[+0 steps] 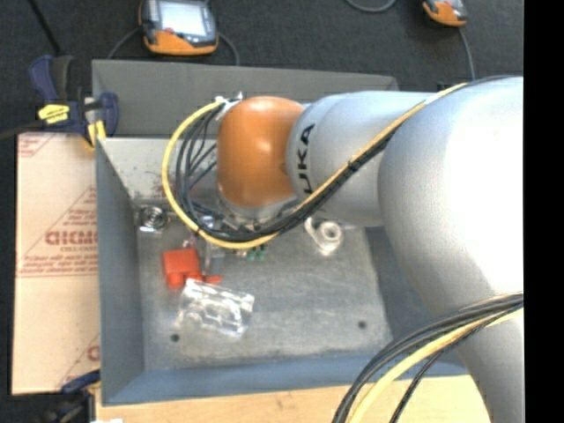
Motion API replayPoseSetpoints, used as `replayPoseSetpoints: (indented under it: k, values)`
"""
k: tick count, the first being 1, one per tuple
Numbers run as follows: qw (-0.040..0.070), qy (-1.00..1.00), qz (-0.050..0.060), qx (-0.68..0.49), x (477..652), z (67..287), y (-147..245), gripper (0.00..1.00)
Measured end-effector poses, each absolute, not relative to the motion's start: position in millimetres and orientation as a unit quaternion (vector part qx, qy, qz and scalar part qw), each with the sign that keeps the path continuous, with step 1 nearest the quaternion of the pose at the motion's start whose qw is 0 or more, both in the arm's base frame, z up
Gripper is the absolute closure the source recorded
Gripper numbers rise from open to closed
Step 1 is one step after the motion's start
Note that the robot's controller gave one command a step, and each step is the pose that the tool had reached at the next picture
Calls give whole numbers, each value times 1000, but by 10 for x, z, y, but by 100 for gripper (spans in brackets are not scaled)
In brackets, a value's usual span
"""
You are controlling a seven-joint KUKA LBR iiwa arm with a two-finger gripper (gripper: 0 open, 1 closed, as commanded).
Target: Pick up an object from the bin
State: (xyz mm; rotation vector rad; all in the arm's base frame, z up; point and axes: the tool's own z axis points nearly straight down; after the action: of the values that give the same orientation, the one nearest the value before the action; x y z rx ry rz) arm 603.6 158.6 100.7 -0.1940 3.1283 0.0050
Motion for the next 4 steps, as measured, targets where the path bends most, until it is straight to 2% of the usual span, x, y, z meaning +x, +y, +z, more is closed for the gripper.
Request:
replayPoseSetpoints:
  k: [1,2,3,4]
  values:
    - [3,998,1,-61,6032,998,1581,0]
    - [8,991,0,-135,6333,739,1755,0]
    - [10,991,4,-134,6341,775,1790,100]
    - [7,989,1,-150,6327,1953,2172,100]
